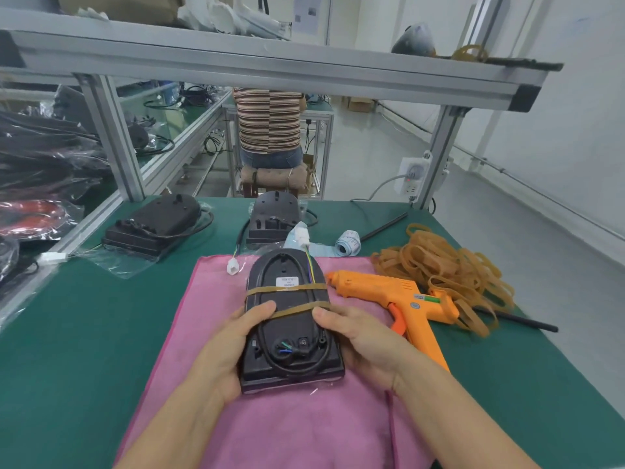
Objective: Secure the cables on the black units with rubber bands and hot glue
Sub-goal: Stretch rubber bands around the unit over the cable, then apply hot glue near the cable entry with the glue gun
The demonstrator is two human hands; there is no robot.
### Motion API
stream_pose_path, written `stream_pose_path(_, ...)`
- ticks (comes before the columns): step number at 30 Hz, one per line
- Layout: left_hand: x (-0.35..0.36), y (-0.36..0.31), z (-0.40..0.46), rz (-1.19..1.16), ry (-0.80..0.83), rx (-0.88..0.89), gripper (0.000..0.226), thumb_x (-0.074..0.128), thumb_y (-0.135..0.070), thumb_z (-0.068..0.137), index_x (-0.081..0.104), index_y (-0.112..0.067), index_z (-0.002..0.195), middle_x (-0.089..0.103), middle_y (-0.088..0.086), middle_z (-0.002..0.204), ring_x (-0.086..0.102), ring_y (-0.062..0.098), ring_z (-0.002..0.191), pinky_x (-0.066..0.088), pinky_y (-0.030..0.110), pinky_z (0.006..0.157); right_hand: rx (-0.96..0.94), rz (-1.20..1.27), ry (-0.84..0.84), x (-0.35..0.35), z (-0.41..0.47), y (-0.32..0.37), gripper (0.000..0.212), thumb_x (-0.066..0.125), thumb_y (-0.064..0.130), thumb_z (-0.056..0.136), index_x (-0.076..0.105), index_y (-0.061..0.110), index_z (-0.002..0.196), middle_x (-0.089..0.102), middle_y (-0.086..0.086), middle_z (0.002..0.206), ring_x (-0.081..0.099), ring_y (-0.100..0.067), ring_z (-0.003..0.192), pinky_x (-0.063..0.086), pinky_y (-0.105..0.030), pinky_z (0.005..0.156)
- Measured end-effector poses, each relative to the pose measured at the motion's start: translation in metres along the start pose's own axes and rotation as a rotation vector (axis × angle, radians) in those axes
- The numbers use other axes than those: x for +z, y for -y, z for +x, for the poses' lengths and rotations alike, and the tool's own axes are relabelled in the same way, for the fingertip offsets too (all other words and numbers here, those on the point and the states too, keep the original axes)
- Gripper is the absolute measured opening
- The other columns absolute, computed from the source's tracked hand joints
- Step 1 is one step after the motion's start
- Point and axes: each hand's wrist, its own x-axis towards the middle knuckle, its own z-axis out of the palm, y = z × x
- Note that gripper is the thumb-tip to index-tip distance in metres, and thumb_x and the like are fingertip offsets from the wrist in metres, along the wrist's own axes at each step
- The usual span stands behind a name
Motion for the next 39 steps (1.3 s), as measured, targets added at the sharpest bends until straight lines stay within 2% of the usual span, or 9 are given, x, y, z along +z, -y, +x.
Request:
stream_pose_path(5, 0.009, 0.010, -0.002, -0.035, -0.093, -0.009, 0.033, 0.066, -0.018, 0.086, 0.066, -0.003, 0.115, 0.073, 0.023, 0.096, 0.072, 0.035, 0.077, 0.060, 0.039, 0.057, 0.095, 0.007, -0.054, -0.003, 0.000, -0.003, 0.034, 0.045, 0.013, 0.099, 0.057, -0.003, 0.127, 0.064, -0.021, 0.123, 0.059, -0.034, 0.118, 0.046, -0.040, 0.104)
stream_pose_path(15, 0.011, 0.012, -0.003, -0.072, -0.142, 0.010, 0.034, 0.069, -0.019, 0.084, 0.066, -0.003, 0.114, 0.074, 0.022, 0.092, 0.073, 0.033, 0.071, 0.057, 0.035, 0.049, 0.080, -0.221, -0.165, 0.000, -0.002, -0.006, 0.033, 0.048, 0.024, 0.100, 0.065, 0.002, 0.118, 0.069, -0.016, 0.114, 0.064, -0.030, 0.111, 0.044, -0.042, 0.105)
stream_pose_path(19, 0.005, 0.009, 0.001, -0.044, -0.152, 0.003, 0.035, 0.070, -0.022, 0.082, 0.068, -0.006, 0.114, 0.074, 0.019, 0.093, 0.073, 0.032, 0.073, 0.057, 0.035, 0.049, -0.114, -1.070, -0.481, -0.014, -0.016, 0.007, 0.043, 0.039, 0.040, 0.102, 0.064, 0.014, 0.078, 0.064, 0.000, 0.082, 0.060, -0.025, 0.088, 0.041, -0.033, 0.073)
stream_pose_path(22, 0.005, 0.009, 0.004, -0.033, -0.178, -0.012, 0.034, 0.072, -0.024, 0.082, 0.068, -0.009, 0.112, 0.075, 0.017, 0.088, 0.073, 0.030, 0.067, 0.056, 0.034, 0.046, -0.050, -1.515, -0.780, -0.046, -0.034, 0.023, 0.029, 0.044, 0.039, 0.098, 0.060, 0.017, 0.088, 0.059, -0.005, 0.096, 0.057, -0.027, 0.093, 0.032, -0.031, 0.062)
stream_pose_path(24, 0.007, 0.008, 0.005, -0.020, -0.189, -0.017, 0.032, 0.073, -0.024, 0.082, 0.068, -0.010, 0.110, 0.075, 0.016, 0.084, 0.073, 0.031, 0.064, 0.055, 0.035, 0.044, 0.110, -1.644, -0.815, -0.062, -0.042, 0.028, 0.031, 0.049, 0.043, 0.095, 0.051, 0.018, 0.077, 0.061, -0.005, 0.100, 0.059, -0.026, 0.094, 0.031, -0.030, 0.057)
stream_pose_path(29, 0.010, 0.003, 0.006, -0.006, -0.200, -0.020, 0.028, 0.072, -0.025, 0.083, 0.068, -0.010, 0.107, 0.075, 0.016, 0.076, 0.071, 0.030, 0.057, 0.053, 0.036, 0.041, 0.214, -1.640, -0.787, -0.075, -0.040, 0.022, 0.044, 0.052, 0.052, 0.091, 0.042, 0.018, 0.064, 0.049, 0.005, 0.074, 0.053, -0.020, 0.078, 0.032, -0.026, 0.051)
stream_pose_path(33, 0.005, -0.001, 0.009, 0.039, -0.183, 0.050, 0.027, 0.068, -0.026, 0.087, 0.066, -0.010, 0.109, 0.075, 0.013, 0.080, 0.073, 0.027, 0.062, 0.055, 0.032, 0.044, 0.268, -1.620, -0.757, -0.080, -0.032, 0.021, 0.036, 0.049, 0.050, 0.091, 0.047, 0.019, 0.072, 0.050, 0.004, 0.081, 0.057, -0.021, 0.089, 0.038, -0.026, 0.064)
stream_pose_path(36, -0.002, 0.000, 0.013, 0.189, -0.176, 0.140, 0.027, 0.066, -0.028, 0.089, 0.066, -0.012, 0.110, 0.077, 0.007, 0.084, 0.074, 0.020, 0.069, 0.055, 0.024, 0.050, 0.350, -1.548, -0.729, -0.083, -0.030, 0.021, 0.032, 0.058, 0.046, 0.083, 0.046, 0.021, 0.067, 0.050, 0.007, 0.072, 0.053, -0.017, 0.075, 0.032, -0.023, 0.049)
stream_pose_path(39, -0.007, 0.002, 0.015, 0.291, -0.212, 0.198, 0.028, 0.067, -0.032, 0.088, 0.067, -0.012, 0.108, 0.077, 0.006, 0.087, 0.074, 0.021, 0.077, 0.056, 0.029, 0.065, 0.340, -1.515, -0.755, -0.085, -0.029, 0.020, 0.034, 0.065, 0.046, 0.077, 0.045, 0.021, 0.064, 0.050, 0.006, 0.067, 0.051, -0.014, 0.066, 0.030, -0.024, 0.046)
